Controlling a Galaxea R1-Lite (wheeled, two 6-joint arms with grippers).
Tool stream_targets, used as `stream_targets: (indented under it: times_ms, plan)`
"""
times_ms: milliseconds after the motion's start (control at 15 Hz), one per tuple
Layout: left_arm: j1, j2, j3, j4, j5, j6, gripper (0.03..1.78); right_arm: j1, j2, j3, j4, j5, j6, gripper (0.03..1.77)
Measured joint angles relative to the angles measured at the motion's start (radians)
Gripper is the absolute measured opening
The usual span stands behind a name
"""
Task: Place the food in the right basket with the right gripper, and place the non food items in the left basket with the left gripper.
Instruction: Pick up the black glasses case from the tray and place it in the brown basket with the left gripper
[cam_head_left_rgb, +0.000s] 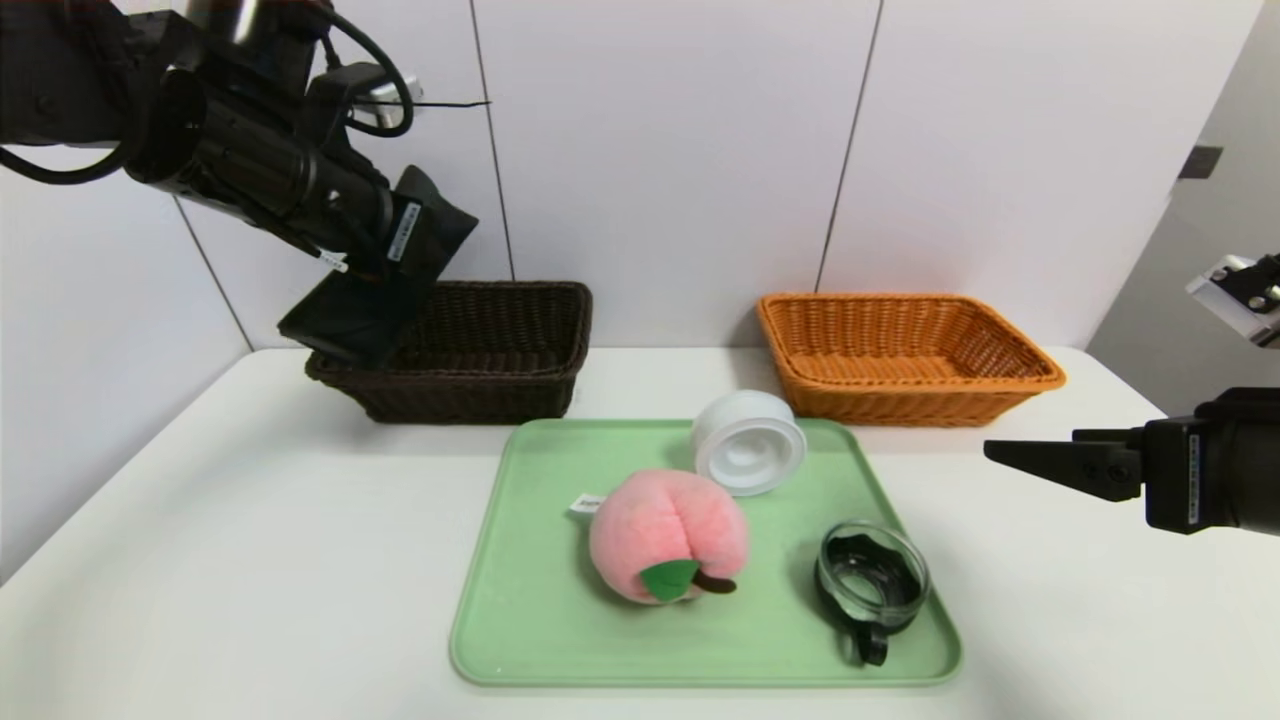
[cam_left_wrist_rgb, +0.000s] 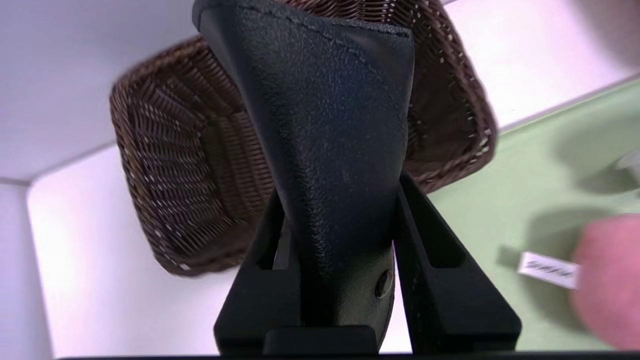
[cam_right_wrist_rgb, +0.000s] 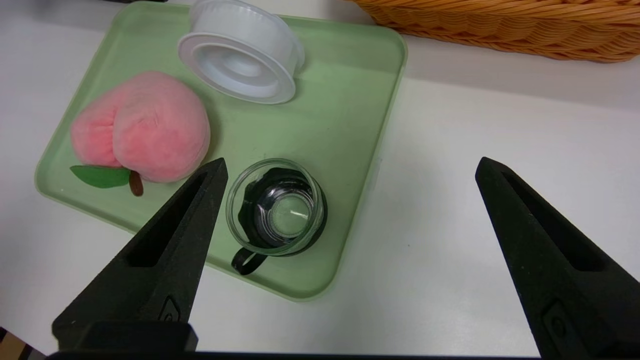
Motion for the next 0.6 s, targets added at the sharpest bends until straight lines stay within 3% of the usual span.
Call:
stream_targets:
  times_ms: [267, 600]
  plan:
    - [0.094, 0.045, -0.002, -0.044, -0.126, 0.279, 0.54, 0.001, -0.001, -0.002, 0.001, 0.0, -0.001, 1.71]
    - [0.137, 0.113, -0.002, -0.132, -0.135, 0.536, 0.54, 0.001, -0.011, -0.003, 0.002, 0.02, -0.002, 1.71]
